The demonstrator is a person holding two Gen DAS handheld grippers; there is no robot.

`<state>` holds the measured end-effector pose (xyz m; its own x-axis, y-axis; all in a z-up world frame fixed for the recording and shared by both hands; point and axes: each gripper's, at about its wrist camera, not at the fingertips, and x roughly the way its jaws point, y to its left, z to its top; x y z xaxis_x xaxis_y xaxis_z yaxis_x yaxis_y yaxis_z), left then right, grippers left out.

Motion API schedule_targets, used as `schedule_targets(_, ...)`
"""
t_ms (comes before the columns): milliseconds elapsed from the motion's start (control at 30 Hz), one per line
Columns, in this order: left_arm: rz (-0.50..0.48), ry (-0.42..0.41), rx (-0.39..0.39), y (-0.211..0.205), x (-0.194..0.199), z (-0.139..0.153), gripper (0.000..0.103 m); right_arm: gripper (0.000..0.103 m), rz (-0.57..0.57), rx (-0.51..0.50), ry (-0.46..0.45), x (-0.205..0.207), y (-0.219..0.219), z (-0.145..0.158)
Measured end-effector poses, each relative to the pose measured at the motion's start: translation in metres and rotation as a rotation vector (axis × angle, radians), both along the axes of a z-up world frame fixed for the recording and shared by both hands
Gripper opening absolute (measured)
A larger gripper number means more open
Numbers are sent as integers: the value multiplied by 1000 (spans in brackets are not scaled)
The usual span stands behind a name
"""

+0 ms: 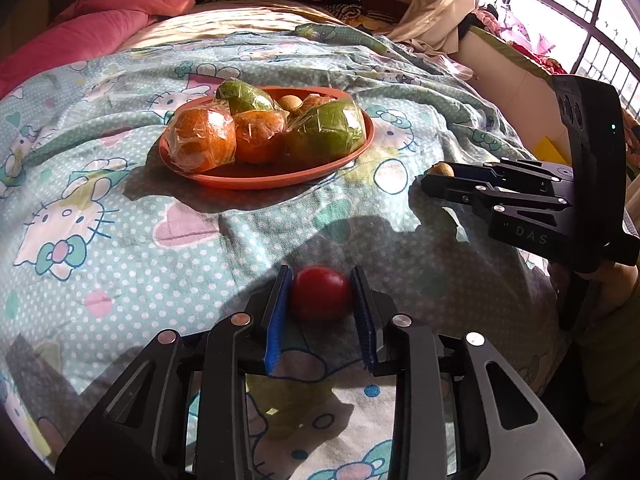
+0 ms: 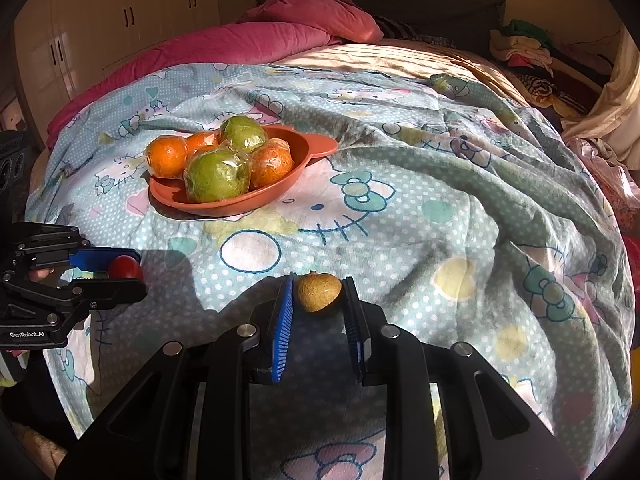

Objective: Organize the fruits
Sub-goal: 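Grasp the red tomato with the left gripper while the right grasps the small brown fruit, then carry the tomato in the left gripper to the plate while the right carries the brown fruit there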

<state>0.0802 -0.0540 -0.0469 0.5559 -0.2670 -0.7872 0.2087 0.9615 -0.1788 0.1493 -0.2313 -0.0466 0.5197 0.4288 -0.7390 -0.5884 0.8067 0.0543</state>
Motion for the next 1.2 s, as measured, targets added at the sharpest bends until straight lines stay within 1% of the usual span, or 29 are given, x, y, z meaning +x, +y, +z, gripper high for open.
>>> schedule_targets(133, -4, -4, -2, 0, -1, 2, 22, 23, 4, 17, -11, -3, -1, 4)
schedule_targets(233, -4, -4, -27, 5, -1, 8, 22, 23, 9, 33, -20, -5, -2, 9)
schedule_targets(533, 34, -51, -48, 18, 3, 33, 22, 23, 28, 74, -31, -11, -1, 21)
schedule_targets(867, 50, -101, -37, 18, 21, 54, 22, 23, 54, 132, -44, -10, 4, 41)
schedule_targets(1200, 59, -114, -13, 18, 40, 56, 22, 23, 77, 129, -89, 2, 12, 65)
